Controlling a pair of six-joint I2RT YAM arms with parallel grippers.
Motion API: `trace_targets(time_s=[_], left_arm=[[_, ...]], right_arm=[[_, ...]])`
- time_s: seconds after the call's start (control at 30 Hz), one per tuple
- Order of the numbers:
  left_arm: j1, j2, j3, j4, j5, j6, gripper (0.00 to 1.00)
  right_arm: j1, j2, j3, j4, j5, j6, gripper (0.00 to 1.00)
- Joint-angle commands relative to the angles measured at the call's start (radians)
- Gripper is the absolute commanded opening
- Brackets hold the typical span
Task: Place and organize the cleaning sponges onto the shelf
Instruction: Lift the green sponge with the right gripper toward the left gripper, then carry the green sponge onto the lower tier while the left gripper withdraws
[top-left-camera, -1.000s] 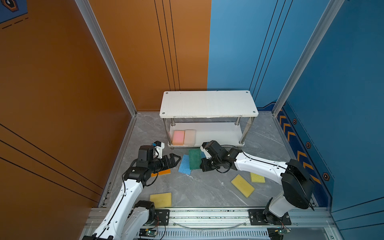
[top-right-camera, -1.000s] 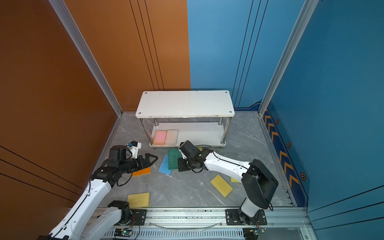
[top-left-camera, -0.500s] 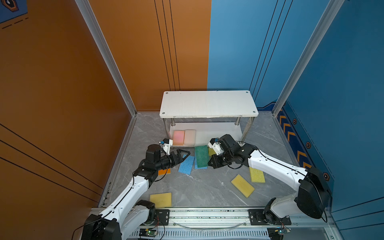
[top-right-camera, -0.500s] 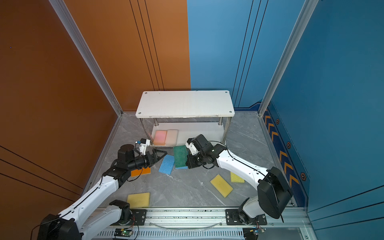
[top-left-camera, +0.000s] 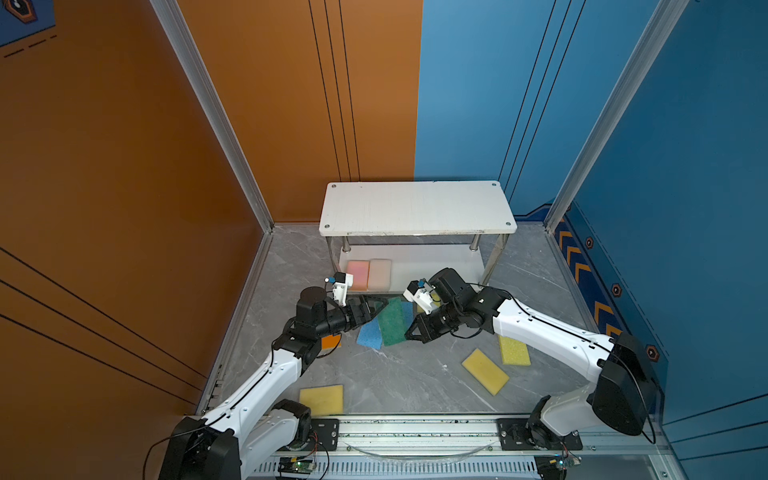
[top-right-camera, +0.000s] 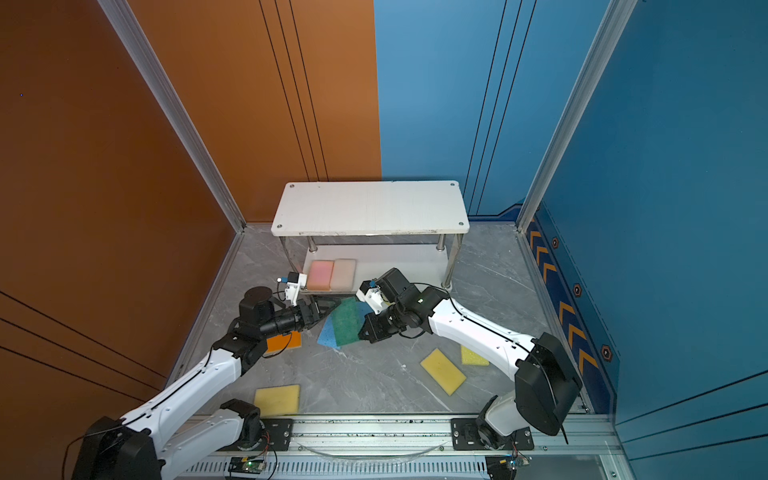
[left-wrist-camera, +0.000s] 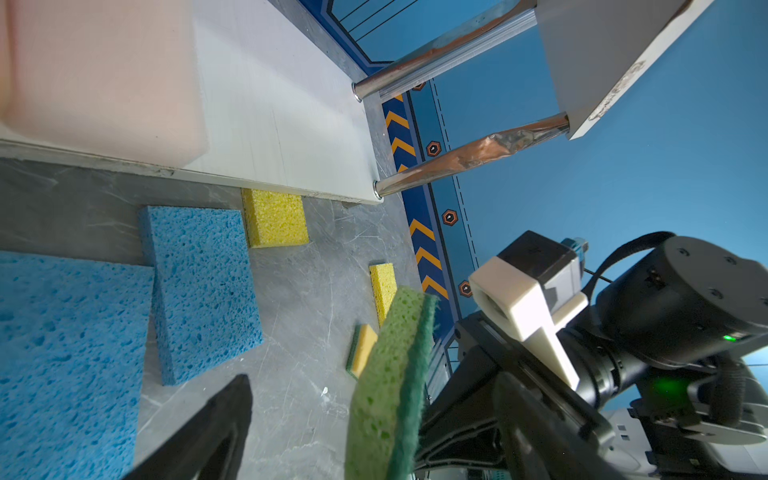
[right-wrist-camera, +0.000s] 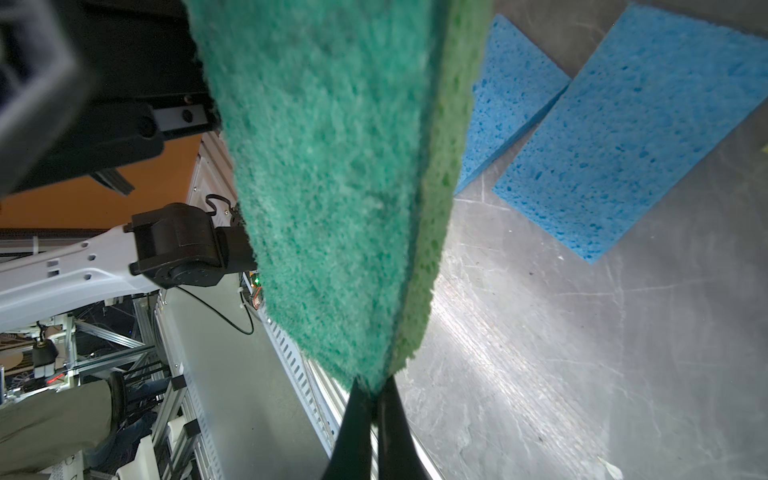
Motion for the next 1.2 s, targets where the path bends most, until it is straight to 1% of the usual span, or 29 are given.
trace_targets(time_s=[0.0,0.13,0.2,0.23,0.37,0.43,0.47,0.53,0.57,0.6,0.67,0.73,0.87,1.03,1.17], left_arm=[[-0.006,0.037,0.04,0.053,0.042,-0.009,0.79],[-0.005,0.064,0.061,0.085,0.053,-0.029,0.68],[-0.006,0.069,0.069,0.094,0.053,-0.032,0.59],[-0.007,0.071,0.073,0.095,0.055,-0.032,0.53],[-0.007,0.082,0.078,0.102,0.068,-0.025,0.2],[-0.006,0.09,0.077,0.112,0.071,-0.028,0.13],[-0.005,0.095,0.076,0.121,0.072,-0.03,0.12],[-0.001,0.101,0.075,0.141,0.064,-0.043,0.1],[0.0,0.104,0.074,0.154,0.056,-0.052,0.08],[0.002,0.107,0.074,0.167,0.052,-0.058,0.08],[0.004,0.116,0.08,0.182,0.043,-0.07,0.08],[0.005,0.128,0.088,0.192,0.045,-0.077,0.08],[0.004,0.148,0.104,0.198,0.06,-0.081,0.07],[0.004,0.159,0.117,0.202,0.085,-0.088,0.07],[0.002,0.146,0.111,0.203,0.089,-0.093,0.07]], right_arm=[[-0.008,0.025,0.055,-0.012,-0.068,0.0,0.0],[-0.026,0.057,0.079,-0.013,-0.097,-0.001,0.0],[-0.036,0.071,0.092,-0.014,-0.11,-0.003,0.0],[-0.038,0.077,0.097,-0.013,-0.116,-0.003,0.0],[-0.041,0.088,0.117,-0.014,-0.116,0.0,0.0],[-0.042,0.086,0.125,-0.013,-0.115,0.007,0.01],[-0.043,0.082,0.128,-0.014,-0.109,0.012,0.06],[-0.05,0.065,0.13,-0.016,-0.08,0.036,0.24],[-0.057,0.056,0.126,-0.018,-0.046,0.06,0.34],[-0.06,0.047,0.122,-0.017,-0.019,0.083,0.4],[-0.063,0.032,0.111,-0.016,0.028,0.122,0.47],[-0.058,0.019,0.101,-0.011,0.068,0.156,0.5],[-0.045,0.005,0.087,0.019,0.107,0.183,0.51],[-0.044,0.017,0.091,0.054,0.101,0.19,0.51],[-0.042,0.026,0.1,0.071,0.096,0.193,0.47]])
